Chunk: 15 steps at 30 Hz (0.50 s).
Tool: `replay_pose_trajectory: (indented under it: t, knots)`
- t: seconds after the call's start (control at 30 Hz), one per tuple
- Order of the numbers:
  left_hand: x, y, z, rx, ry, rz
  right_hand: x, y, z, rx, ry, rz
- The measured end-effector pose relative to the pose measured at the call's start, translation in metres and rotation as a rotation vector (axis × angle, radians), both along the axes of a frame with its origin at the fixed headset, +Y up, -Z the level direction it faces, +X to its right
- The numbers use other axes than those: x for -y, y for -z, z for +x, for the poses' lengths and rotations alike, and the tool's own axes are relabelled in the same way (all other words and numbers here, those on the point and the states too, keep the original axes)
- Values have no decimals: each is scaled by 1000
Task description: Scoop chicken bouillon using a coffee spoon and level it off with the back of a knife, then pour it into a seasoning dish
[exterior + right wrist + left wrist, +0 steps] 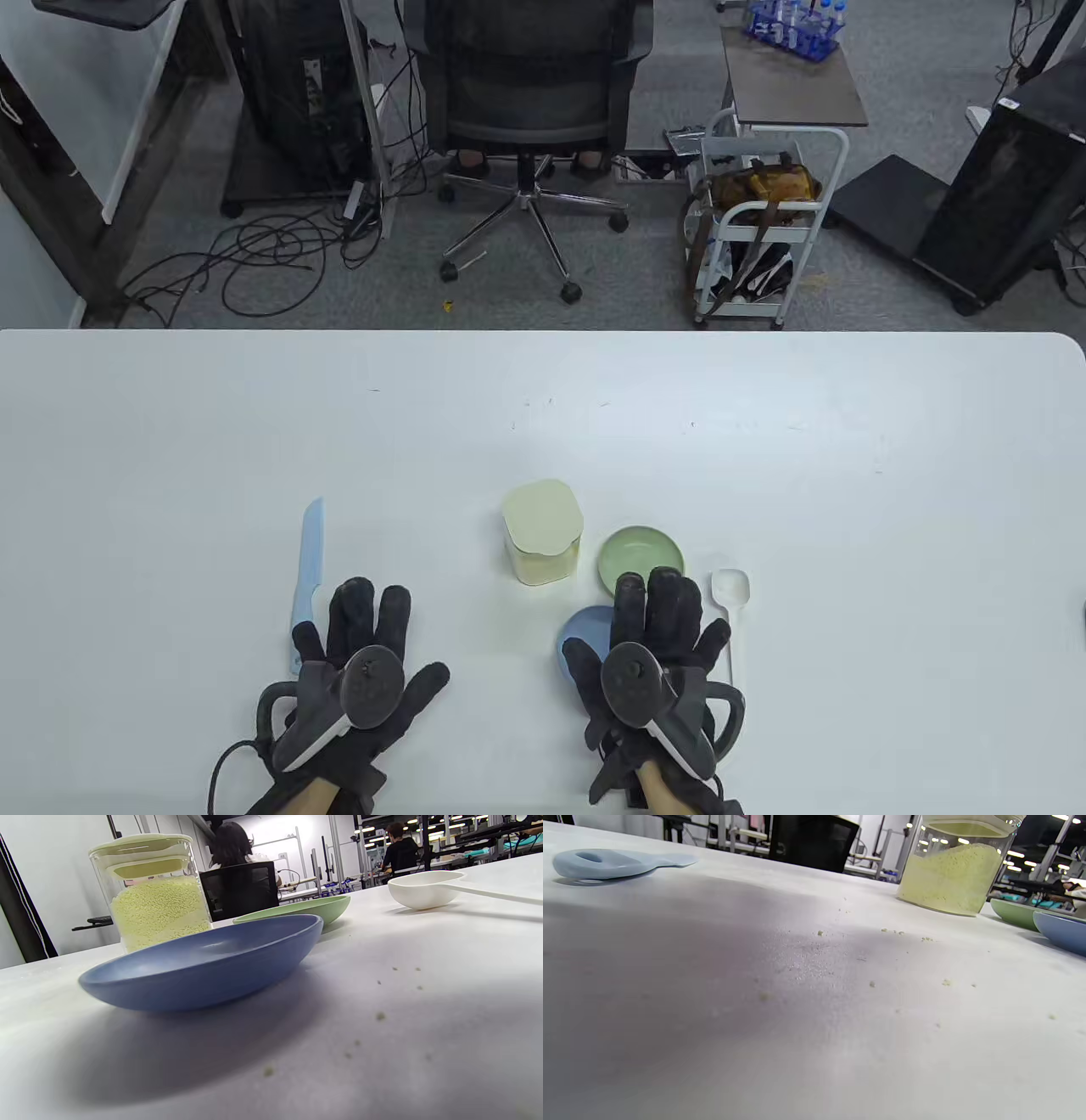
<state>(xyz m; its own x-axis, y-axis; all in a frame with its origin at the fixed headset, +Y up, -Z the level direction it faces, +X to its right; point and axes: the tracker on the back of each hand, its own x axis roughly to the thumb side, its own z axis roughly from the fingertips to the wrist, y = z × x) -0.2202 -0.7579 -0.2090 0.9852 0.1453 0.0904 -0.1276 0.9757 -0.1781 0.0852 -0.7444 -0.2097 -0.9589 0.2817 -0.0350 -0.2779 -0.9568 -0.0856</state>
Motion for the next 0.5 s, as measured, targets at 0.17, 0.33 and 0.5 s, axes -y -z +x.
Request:
replay_pose_trajectory:
  t: [0.17, 0.33, 0.5]
  knots:
    - [-1, 1, 1, 7, -39, -9, -2, 0, 4, 11, 46, 1]
    - [-1, -2, 0, 11, 2, -6, -2, -1, 3, 8, 37, 19]
    - [-1, -2, 0, 7, 1, -6, -2, -2, 2, 10, 20, 9]
